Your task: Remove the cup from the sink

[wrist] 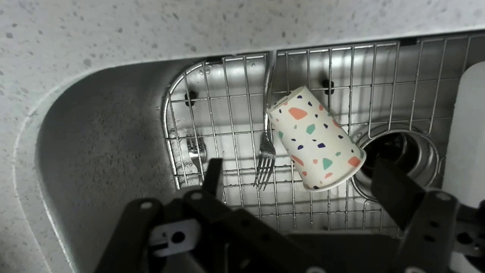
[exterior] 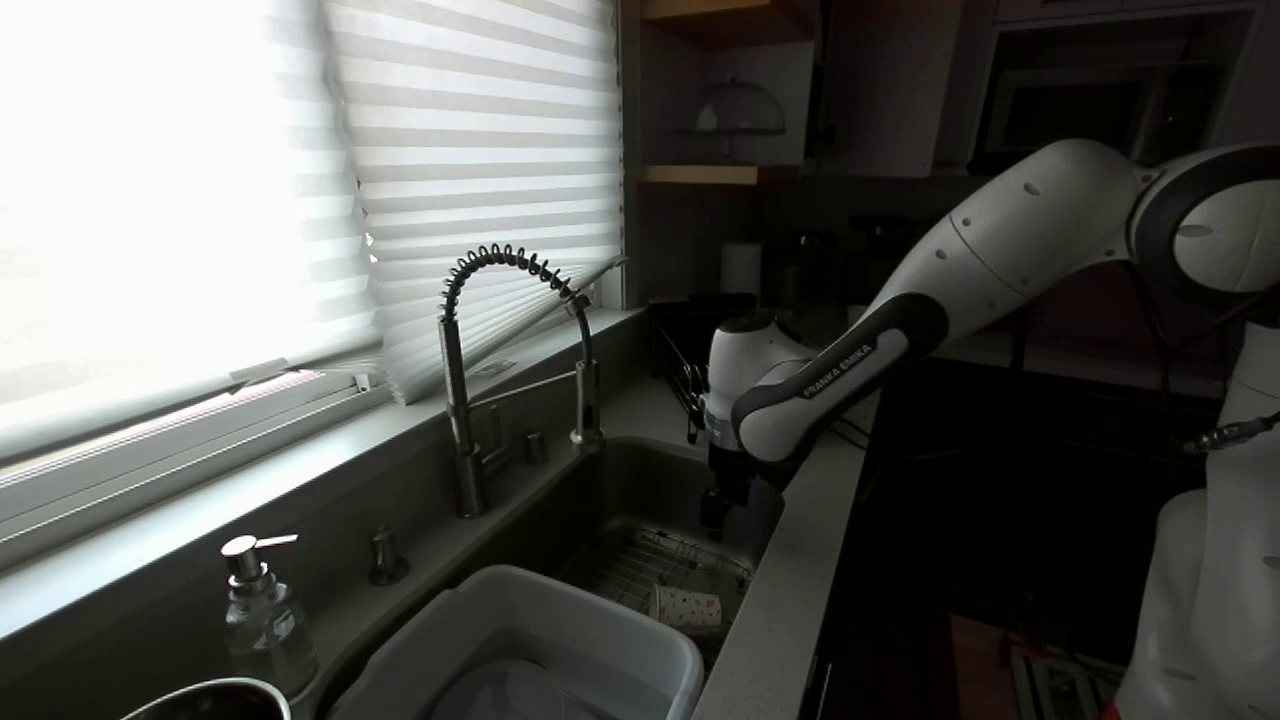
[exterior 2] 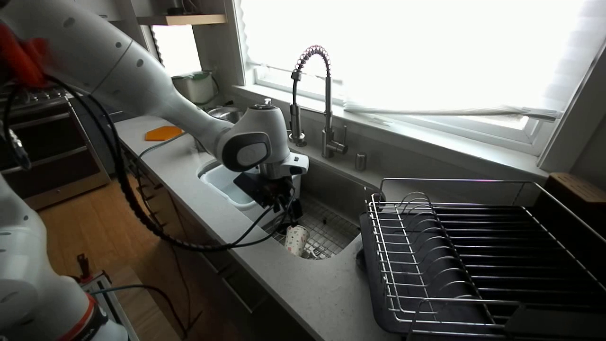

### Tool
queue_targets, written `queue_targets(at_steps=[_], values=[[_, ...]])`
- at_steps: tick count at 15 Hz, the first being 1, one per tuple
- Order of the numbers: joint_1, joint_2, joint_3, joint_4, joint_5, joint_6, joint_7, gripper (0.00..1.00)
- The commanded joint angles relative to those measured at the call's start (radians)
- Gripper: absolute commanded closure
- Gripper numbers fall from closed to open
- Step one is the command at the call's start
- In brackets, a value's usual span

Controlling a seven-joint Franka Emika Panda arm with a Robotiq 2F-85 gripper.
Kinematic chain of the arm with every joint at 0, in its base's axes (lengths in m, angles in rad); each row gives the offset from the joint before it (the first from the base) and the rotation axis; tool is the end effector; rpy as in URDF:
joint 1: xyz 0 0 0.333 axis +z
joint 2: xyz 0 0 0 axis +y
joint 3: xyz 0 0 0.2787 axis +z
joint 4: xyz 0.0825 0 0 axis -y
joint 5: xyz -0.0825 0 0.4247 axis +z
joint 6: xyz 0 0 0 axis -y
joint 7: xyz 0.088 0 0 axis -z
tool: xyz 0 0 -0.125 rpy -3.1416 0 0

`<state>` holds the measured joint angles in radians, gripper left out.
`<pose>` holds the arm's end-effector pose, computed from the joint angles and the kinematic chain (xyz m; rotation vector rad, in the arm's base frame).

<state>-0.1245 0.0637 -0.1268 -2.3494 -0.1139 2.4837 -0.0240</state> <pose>0.5237 -0.1360 0.2257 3.0431 -0.2119 0.0899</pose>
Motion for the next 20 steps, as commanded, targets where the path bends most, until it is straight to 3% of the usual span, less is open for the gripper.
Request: queue_targets(at_steps=[1,8,20], values=[[-0.005,0.139,0.007,0.105,0.08,-0.002,-0.016,0.0],[-0.011,0.323,0.015,0.25,0.133,-0.015,0.002,0.0],[0.014,0.526,0.028,0.449,0.138,-0.041,0.092,0.0]])
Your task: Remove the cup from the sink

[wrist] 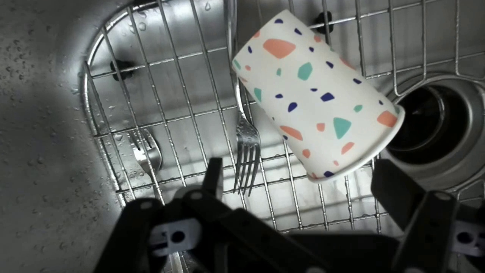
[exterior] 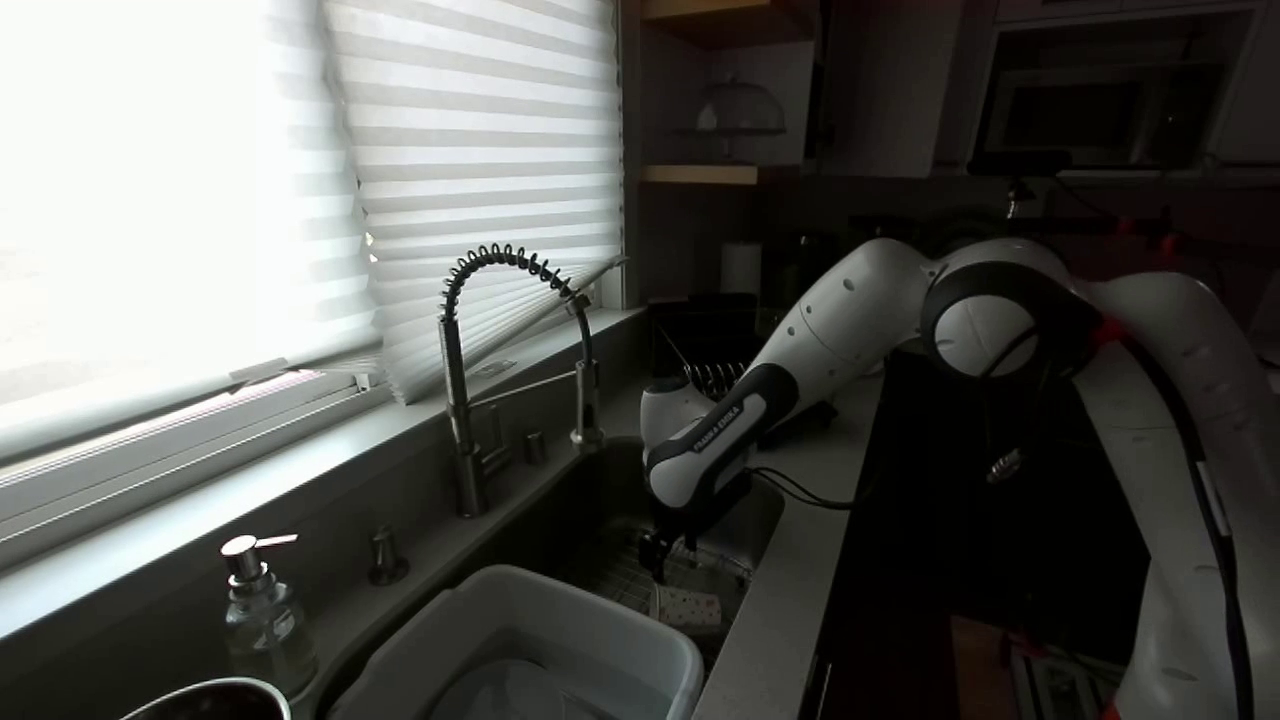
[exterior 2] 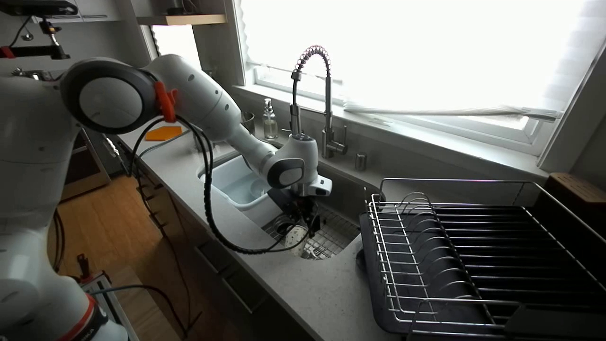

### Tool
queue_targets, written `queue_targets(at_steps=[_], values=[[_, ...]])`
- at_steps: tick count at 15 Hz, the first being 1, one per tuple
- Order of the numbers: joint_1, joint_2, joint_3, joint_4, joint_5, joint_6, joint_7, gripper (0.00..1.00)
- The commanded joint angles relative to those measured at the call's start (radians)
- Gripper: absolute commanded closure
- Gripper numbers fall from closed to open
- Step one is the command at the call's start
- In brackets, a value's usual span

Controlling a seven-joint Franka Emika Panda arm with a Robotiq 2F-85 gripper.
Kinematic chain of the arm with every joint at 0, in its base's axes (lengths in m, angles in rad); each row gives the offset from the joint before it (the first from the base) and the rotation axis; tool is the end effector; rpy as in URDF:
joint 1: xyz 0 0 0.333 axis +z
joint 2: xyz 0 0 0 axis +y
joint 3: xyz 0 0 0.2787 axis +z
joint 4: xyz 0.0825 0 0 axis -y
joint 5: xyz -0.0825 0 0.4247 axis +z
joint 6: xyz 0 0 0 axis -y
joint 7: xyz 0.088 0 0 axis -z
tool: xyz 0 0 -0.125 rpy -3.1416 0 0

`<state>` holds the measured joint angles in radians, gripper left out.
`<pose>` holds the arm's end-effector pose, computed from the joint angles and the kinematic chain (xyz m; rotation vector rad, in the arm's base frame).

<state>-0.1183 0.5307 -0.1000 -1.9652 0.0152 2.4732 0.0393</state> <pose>0.6042 -0.1364 0.1167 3.0765 -0.3967 -0.0365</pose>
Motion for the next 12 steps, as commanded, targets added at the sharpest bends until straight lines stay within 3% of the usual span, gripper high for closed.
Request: queue_targets(at_steps=[1,12], values=[[0.014,0.072,-0.003,0.076,0.002,-0.024,0.039,0.0],[0.055,0.141,-0.022,0.155,-0.035,-0.09,0.076,0.0]])
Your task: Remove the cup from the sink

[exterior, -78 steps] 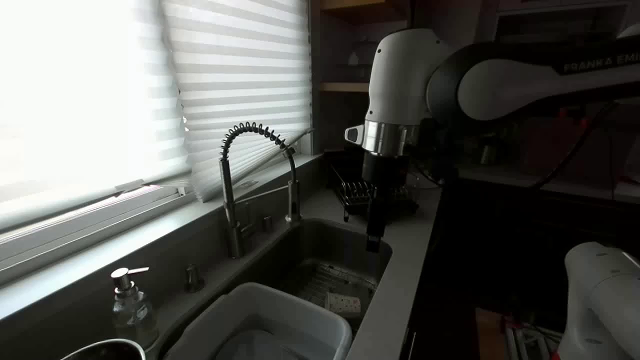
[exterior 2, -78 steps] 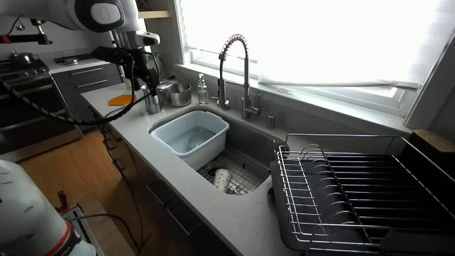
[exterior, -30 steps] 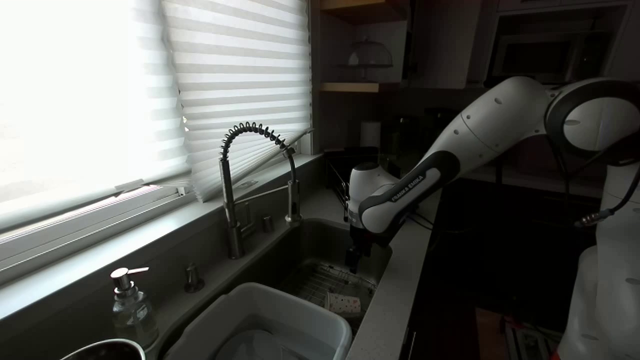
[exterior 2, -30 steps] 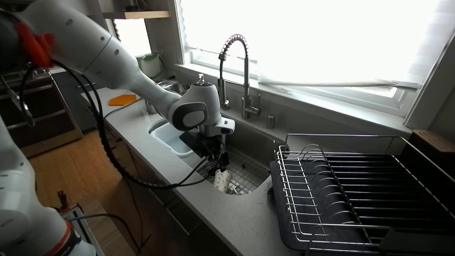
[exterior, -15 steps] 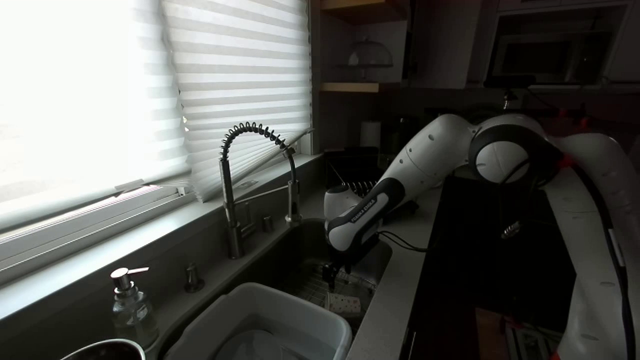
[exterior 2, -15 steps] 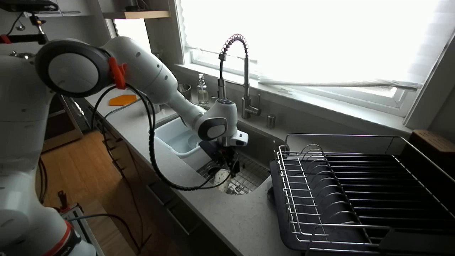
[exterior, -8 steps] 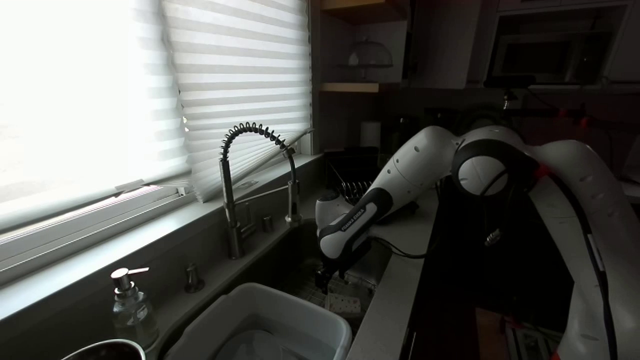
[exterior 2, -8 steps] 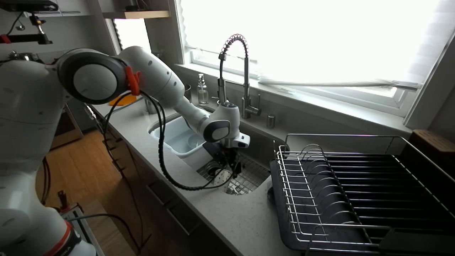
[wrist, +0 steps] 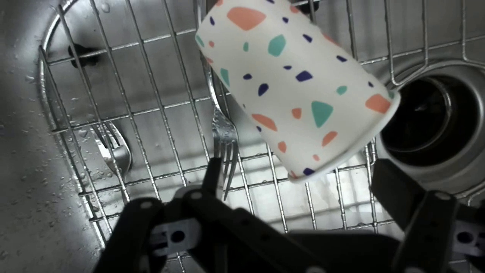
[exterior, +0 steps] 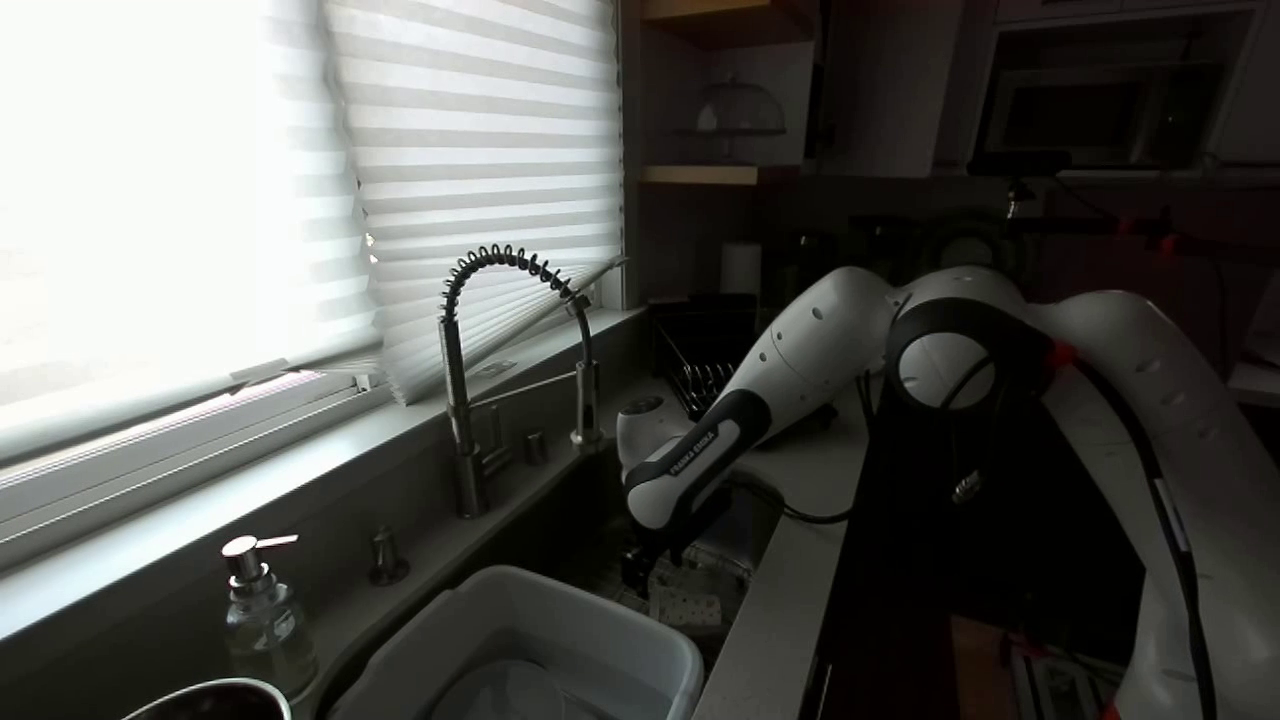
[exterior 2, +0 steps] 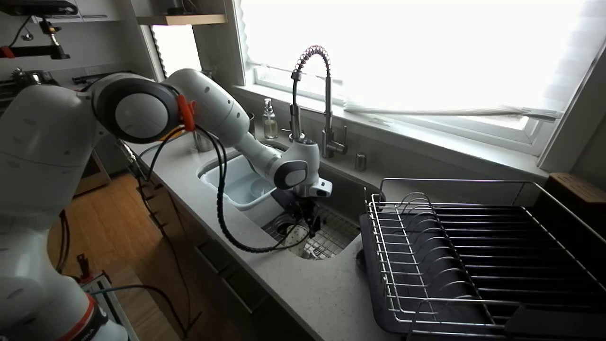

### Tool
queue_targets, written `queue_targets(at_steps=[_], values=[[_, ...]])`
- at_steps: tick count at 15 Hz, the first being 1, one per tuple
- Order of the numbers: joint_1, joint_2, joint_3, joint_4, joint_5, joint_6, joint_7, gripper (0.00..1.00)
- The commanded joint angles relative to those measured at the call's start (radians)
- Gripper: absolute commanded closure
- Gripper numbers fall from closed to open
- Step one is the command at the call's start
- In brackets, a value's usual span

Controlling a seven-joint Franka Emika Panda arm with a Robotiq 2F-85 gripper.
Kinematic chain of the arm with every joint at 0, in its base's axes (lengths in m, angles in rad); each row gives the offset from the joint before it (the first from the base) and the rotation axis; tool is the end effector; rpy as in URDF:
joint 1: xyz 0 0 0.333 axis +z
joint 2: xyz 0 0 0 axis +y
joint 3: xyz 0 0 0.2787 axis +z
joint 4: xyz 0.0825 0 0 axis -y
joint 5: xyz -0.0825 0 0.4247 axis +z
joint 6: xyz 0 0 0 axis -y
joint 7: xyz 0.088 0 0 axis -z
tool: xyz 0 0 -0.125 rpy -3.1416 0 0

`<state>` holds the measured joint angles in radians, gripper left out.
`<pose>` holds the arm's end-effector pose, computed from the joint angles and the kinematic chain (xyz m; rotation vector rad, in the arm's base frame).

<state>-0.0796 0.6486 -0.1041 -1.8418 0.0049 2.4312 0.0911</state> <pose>0.6273 -0.1184 0.0896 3.0567 -0.3986 -0.0903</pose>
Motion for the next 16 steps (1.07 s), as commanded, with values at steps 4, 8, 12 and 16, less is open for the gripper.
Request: queue_targets(at_steps=[4,8,12,16], values=[[0.023,0.029,-0.029,0.043,-0.049,-0.097,0.033,0.11],[0.021,0.031,-0.03,0.052,-0.059,-0.135,0.03,0.47],[0.009,0.015,-0.03,0.052,-0.051,-0.167,0.024,0.77],[-0.003,-0.015,-0.038,0.036,-0.043,-0.212,0.025,1.0]])
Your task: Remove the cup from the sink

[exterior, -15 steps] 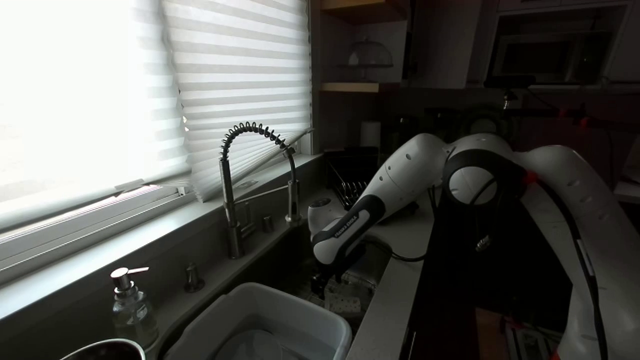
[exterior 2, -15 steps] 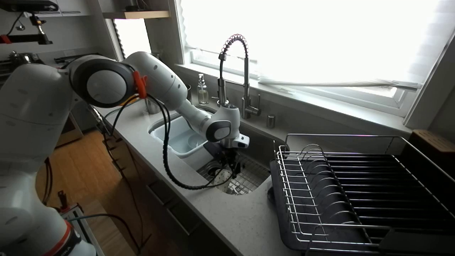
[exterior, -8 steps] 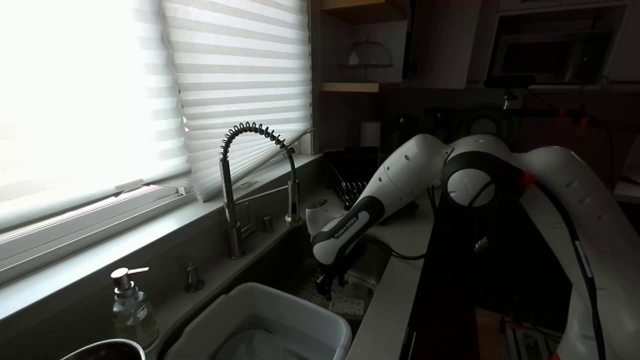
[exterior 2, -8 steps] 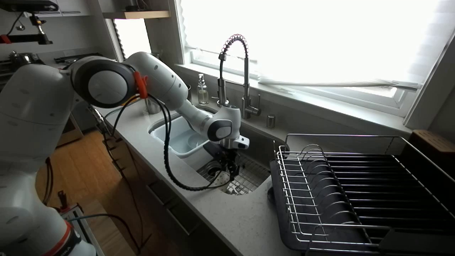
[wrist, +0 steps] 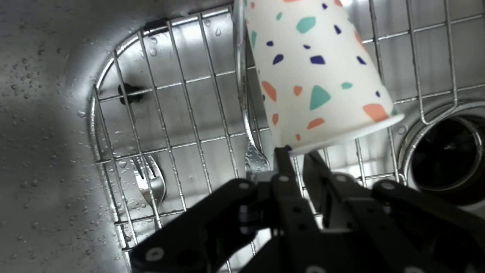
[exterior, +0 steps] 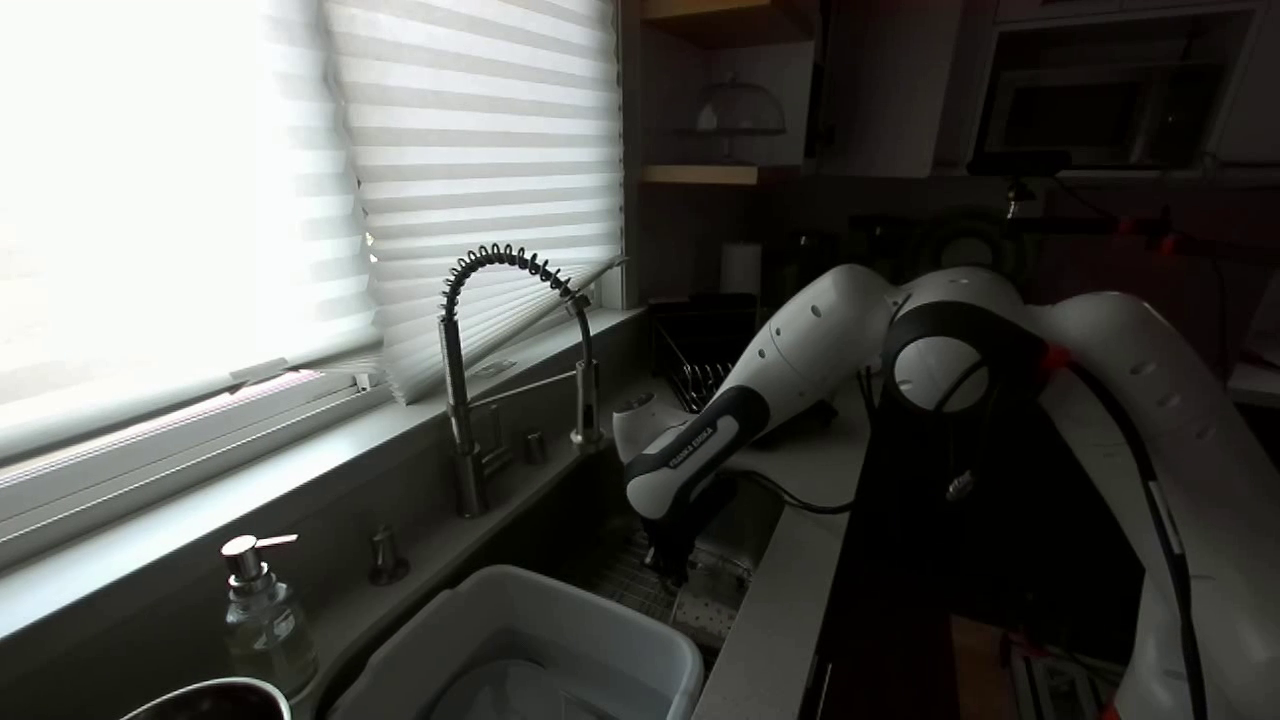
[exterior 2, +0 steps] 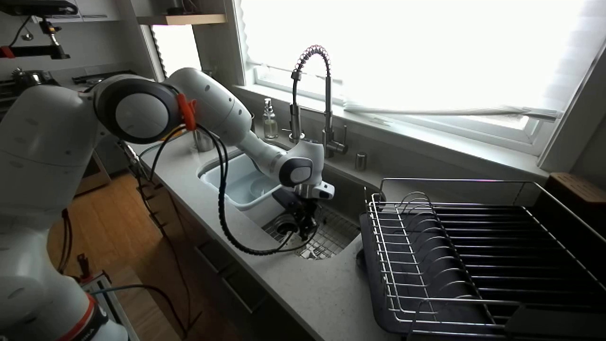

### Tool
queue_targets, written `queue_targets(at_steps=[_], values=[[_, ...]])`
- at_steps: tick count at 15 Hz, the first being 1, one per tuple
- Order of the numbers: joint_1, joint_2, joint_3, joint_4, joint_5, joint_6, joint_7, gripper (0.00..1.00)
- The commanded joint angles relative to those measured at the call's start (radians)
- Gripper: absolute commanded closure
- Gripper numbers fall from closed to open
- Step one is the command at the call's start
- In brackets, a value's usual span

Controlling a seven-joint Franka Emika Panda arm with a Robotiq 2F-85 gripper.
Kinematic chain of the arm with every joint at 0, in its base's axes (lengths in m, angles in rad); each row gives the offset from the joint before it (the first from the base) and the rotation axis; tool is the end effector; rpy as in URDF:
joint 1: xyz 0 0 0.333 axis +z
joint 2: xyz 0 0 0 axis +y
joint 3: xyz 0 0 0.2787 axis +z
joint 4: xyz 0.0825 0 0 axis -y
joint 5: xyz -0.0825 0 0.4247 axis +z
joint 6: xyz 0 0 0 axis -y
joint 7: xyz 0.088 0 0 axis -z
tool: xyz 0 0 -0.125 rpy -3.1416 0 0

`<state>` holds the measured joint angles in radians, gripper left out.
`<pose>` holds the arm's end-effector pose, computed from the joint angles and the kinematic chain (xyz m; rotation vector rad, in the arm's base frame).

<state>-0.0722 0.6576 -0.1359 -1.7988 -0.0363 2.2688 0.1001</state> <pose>0.6185 -0.1344 0.0911 3.0015 -0.3952 -0.2861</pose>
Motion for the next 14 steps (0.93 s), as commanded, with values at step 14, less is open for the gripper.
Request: queue_targets(at_steps=[14], values=[[-0.062,-0.266,-0.009,-0.106,0.081,0.089,0.019,1.0]])
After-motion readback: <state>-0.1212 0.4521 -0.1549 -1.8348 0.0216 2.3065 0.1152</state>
